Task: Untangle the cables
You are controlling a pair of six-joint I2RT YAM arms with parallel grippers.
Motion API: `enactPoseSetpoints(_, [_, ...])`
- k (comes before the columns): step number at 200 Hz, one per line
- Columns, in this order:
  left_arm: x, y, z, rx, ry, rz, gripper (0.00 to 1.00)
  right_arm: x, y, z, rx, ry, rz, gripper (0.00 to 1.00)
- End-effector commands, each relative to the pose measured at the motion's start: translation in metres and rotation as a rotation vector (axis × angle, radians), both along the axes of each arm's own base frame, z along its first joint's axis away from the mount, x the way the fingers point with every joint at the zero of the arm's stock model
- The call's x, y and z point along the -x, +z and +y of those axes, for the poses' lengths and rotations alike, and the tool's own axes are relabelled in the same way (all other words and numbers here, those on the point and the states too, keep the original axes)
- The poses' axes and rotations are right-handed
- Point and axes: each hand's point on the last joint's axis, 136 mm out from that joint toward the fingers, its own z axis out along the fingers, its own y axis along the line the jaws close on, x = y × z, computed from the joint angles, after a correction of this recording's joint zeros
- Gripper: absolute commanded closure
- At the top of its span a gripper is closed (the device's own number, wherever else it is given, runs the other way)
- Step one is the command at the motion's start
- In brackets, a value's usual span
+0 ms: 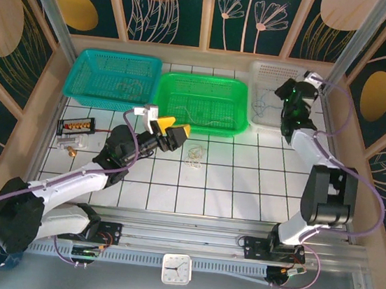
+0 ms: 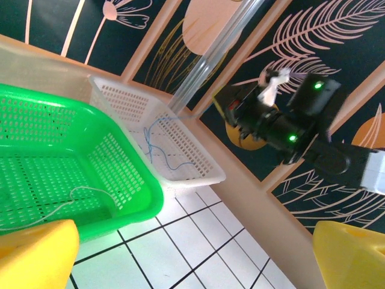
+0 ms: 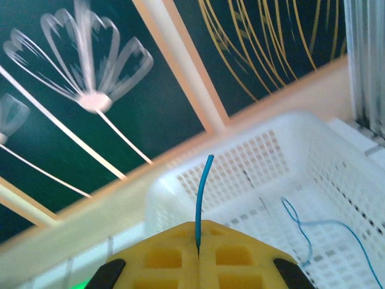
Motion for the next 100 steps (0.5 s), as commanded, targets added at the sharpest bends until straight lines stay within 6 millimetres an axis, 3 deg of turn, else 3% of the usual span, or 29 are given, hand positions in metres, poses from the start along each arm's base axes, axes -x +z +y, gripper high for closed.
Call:
enactPoseSetpoints(1, [0.002,0.004,0.003,0.014,0.009,0.005,0.01,-0.010,-0.016,-0.009,0.040,-0.035,0.026,1.00])
enactPoseSetpoints(8, [0.002,0.004,0.003,0.014,0.012,0.008,0.01,-0.015,-0.025,-0.006,0.042,-0.013,0.053,0.99])
enactPoseSetpoints(31, [0.000,0.001,0.006,0.009,0.036,0.023,0.01,-0.030,-0.042,0.001,0.026,0.055,0.129,0.58])
enactPoseSetpoints(41, [-0.001,0.000,0.008,0.007,0.048,0.026,0.01,-0.032,-0.041,0.004,0.018,0.079,0.133,0.49])
enactPoseSetpoints(65, [-0.004,-0.005,0.014,0.008,0.083,0.041,0.01,-0.028,-0.028,0.007,0.006,0.098,0.106,0.39])
enactPoseSetpoints(100, [-0.008,-0.008,0.020,0.010,0.125,0.053,0.01,-0.018,-0.008,0.009,-0.028,0.111,0.080,0.36])
